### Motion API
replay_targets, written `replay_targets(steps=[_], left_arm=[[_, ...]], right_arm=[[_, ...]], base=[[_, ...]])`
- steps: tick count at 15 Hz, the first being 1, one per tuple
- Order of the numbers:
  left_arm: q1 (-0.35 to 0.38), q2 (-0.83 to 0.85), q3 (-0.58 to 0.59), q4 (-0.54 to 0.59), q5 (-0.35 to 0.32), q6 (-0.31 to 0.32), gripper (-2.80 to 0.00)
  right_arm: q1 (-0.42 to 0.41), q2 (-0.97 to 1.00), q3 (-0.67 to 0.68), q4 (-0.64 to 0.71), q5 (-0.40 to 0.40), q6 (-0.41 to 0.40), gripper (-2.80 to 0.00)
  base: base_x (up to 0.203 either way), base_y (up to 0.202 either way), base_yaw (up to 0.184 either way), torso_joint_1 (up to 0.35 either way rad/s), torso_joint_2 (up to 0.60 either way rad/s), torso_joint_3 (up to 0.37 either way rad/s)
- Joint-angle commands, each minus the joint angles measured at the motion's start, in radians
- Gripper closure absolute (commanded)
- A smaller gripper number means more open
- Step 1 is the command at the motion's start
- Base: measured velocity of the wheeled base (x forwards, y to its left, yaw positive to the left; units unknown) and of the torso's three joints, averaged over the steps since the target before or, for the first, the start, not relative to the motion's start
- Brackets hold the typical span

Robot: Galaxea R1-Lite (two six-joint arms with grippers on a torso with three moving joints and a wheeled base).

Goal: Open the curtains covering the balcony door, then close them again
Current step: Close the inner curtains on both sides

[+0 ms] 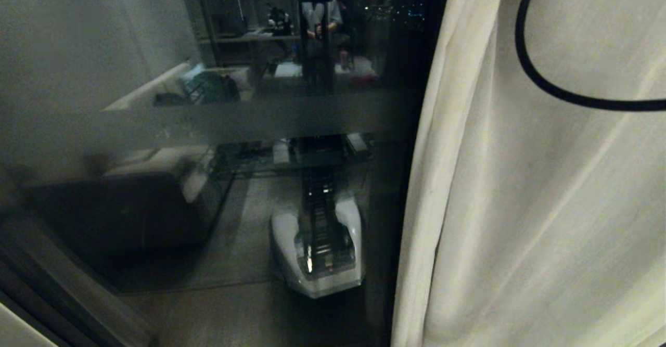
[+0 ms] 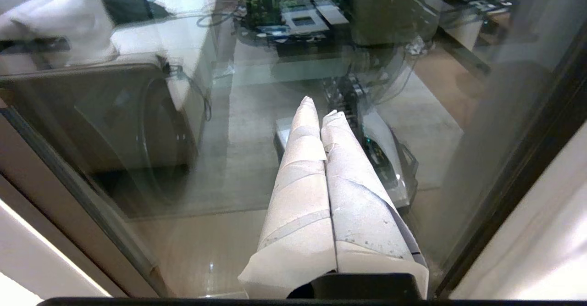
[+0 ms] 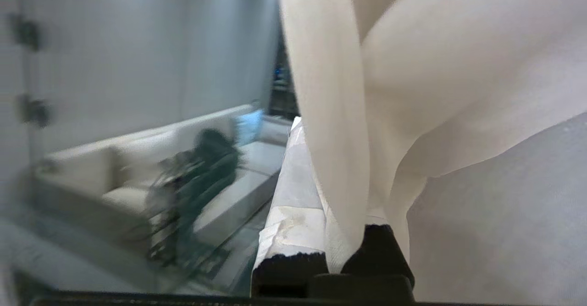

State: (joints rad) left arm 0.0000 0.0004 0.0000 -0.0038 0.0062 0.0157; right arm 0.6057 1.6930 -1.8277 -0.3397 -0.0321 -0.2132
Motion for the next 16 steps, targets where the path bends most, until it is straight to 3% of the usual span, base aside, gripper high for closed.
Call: replay_targets(steps=[1,6,11,16], left_arm=[[0.0,0.0,0.0,-0.001,0.0,0.0,0.0],[0.0,0.0,0.0,-0.001,0.0,0.0,0.0],[0.0,0.0,0.0,-0.001,0.0,0.0,0.0],[0.0,0.0,0.0,-0.001,0.0,0.0,0.0]], right_arm=[[0.046,0.049,-0.001,-0.008,-0.004,-0.006,0.0],[0.121,0.178,-0.114,-0.006,-0.081,-0.024,0.0],[0.178,0.249,-0.125,-0.011,-0.101,-0.031,0.0],[0.253,0.31,-0.127,-0.057,-0.1,-0.089,0.0]], base=[[0.0,0.0,0.0,0.0,0.0,0.0],[0.0,0.0,0.0,0.0,0.0,0.0],[0.0,0.0,0.0,0.0,0.0,0.0],[0.0,0.0,0.0,0.0,0.0,0.0]])
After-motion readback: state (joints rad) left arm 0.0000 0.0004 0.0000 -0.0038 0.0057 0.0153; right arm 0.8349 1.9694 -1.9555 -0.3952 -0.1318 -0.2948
